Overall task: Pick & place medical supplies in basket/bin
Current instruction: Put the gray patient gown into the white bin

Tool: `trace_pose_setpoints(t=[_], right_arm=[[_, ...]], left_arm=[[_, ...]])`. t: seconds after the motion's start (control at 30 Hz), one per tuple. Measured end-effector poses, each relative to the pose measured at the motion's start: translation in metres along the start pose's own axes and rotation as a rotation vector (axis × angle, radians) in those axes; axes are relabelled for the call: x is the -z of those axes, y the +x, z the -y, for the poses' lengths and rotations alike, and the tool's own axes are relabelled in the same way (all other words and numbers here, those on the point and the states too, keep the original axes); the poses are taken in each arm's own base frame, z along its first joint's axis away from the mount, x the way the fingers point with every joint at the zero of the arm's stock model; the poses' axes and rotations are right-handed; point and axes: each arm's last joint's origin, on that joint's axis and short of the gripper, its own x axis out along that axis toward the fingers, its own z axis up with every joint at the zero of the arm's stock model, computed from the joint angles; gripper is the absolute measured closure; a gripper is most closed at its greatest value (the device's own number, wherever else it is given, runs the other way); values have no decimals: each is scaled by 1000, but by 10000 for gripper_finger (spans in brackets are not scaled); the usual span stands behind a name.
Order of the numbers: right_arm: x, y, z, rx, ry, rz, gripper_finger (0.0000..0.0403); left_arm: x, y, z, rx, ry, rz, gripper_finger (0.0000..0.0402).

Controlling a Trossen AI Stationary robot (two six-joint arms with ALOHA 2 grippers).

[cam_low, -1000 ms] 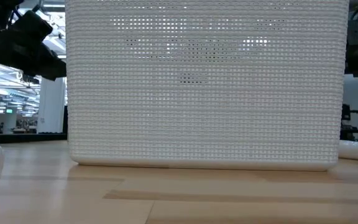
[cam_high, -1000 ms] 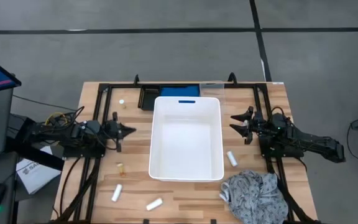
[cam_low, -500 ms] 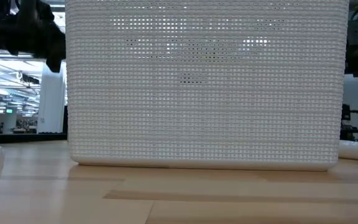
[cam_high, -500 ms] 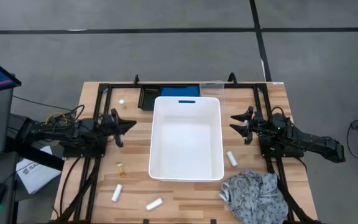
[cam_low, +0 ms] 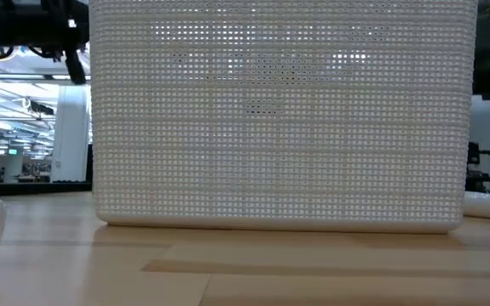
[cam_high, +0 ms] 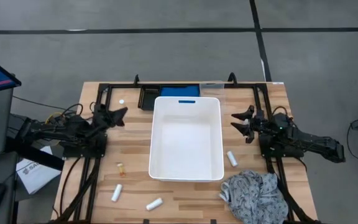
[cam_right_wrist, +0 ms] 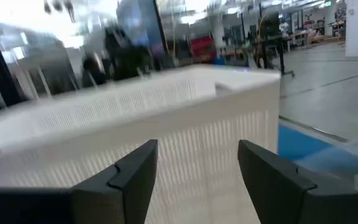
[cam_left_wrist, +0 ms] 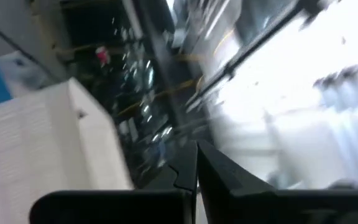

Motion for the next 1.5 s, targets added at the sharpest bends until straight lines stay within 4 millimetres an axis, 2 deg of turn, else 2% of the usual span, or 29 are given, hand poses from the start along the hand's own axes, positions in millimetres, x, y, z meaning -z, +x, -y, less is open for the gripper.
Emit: trace_pose_setpoints(t=[0.17, 0.23, 0.3, 0.43, 0.53, 0.63, 0.7, 0.8, 0.87, 0.93, 1.0, 1.1, 1.2, 1.33, 1.5], right_arm=[[-21, -2, -5, -63, 340, 214, 183], [-25, -3, -5, -82, 523, 244, 183], [-32, -5, -8, -149, 624, 258, 183], [-63, -17, -23, -433, 593, 377, 183], [-97, -34, -34, -567, 546, 546, 183], [-134, -52, -46, -624, 447, 629, 183], [-161, -62, -54, -608, 394, 606, 183], [-201, -72, -65, -515, 327, 434, 183], [-227, -72, -72, -438, 329, 251, 183], [-246, -65, -78, -359, 365, 9, 183], [-254, -54, -82, -264, 428, -293, 183], [-251, -38, -84, -110, 520, -750, 183], [-243, -22, -85, -51, 562, -1049, 183], [-237, -7, -89, -99, 598, -1186, 183], [-233, -4, -99, -147, 625, -1283, 183]], left_arm=[[0, 5, 5, 46, -2, 68, 399], [2, 8, 5, 53, -1, 76, 399], [3, 11, 7, 82, 23, 90, 399], [2, 18, 21, 193, 191, 156, 390], [2, 26, 38, 258, 343, 203, 370], [4, 36, 61, 400, 469, 167, 340], [3, 42, 77, 478, 508, 159, 316], [2, 52, 104, 579, 577, 168, 274], [1, 59, 121, 622, 614, 174, 243], [1, 67, 136, 626, 657, 156, 210], [3, 73, 148, 612, 744, 100, 174], [5, 82, 160, 532, 882, 0, 121], [8, 90, 164, 442, 952, -75, 75], [11, 95, 161, 369, 1002, -110, 32], [12, 95, 160, 348, 1009, -118, 6]])
